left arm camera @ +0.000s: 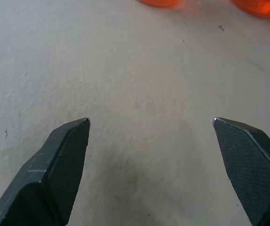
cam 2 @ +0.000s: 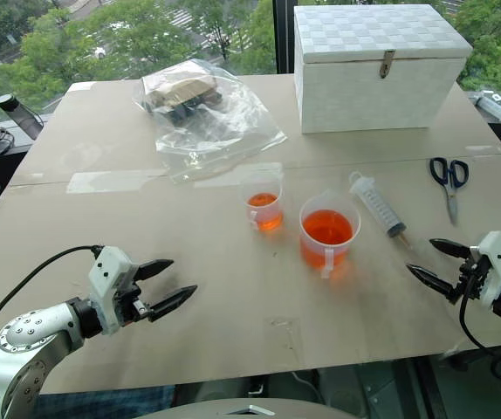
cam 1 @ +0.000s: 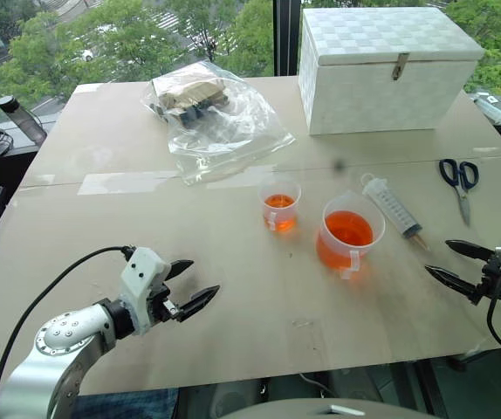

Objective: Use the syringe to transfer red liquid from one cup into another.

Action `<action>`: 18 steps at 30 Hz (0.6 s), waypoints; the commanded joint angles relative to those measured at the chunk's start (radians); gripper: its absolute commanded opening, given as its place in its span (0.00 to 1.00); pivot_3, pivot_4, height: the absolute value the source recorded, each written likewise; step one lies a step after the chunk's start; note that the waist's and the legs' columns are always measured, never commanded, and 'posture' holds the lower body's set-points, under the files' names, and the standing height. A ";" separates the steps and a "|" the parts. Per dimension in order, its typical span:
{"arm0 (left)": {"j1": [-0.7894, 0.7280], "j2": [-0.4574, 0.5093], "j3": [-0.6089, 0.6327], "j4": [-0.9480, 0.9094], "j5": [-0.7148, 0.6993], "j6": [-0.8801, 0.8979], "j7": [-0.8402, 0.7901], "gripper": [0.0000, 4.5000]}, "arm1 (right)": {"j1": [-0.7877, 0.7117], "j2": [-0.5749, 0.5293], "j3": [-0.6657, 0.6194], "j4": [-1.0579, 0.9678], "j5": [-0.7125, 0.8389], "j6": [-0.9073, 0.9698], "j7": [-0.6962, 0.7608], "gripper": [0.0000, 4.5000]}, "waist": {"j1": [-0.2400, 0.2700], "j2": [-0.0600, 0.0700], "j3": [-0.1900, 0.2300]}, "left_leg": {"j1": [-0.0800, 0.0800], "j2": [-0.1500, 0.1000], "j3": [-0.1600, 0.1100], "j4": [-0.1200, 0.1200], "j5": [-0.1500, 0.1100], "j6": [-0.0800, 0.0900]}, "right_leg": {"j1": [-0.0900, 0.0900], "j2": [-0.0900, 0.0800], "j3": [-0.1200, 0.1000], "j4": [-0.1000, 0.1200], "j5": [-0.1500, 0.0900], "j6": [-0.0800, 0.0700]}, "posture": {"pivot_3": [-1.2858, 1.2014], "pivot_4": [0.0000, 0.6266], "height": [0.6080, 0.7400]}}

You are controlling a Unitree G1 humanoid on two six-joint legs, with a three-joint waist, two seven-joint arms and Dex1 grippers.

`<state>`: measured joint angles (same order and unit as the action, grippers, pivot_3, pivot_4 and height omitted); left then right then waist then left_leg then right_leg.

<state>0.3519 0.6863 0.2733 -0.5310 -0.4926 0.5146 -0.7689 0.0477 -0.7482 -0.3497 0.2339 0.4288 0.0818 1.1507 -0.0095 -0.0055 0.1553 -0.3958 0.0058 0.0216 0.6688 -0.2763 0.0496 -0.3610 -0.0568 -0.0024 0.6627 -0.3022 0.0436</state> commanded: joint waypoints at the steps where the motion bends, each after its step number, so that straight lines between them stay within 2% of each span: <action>1: 0.008 -0.002 0.004 -0.007 0.006 -0.030 -0.009 0.95 | -0.008 -0.023 -0.005 -0.014 0.002 -0.005 0.009 0.99 | 0.000 0.000 0.000 | 0.000 0.000 0.000 0.000 0.000 0.000 | 0.000 0.000 0.000 0.000 0.000 0.000 | 0.52 0.24 1.00; 18: 0.027 -0.005 0.007 0.040 0.006 -0.091 -0.037 0.95 | -0.010 -0.041 0.004 -0.017 -0.002 0.008 0.010 0.99 | 0.000 0.000 0.000 | 0.000 0.000 0.000 0.000 0.000 0.000 | 0.000 0.000 0.000 0.000 0.000 0.000 | 0.52 0.24 1.00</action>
<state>0.3764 0.6751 0.2657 -0.4867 -0.4907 0.4452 -0.7991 0.0456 -0.7678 -0.3374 0.2339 0.4256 0.0892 1.1581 -0.0098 -0.0054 0.1553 -0.3958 0.0058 0.0216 0.6687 -0.2764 0.0497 -0.3610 -0.0571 -0.0024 0.6624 -0.3023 0.0435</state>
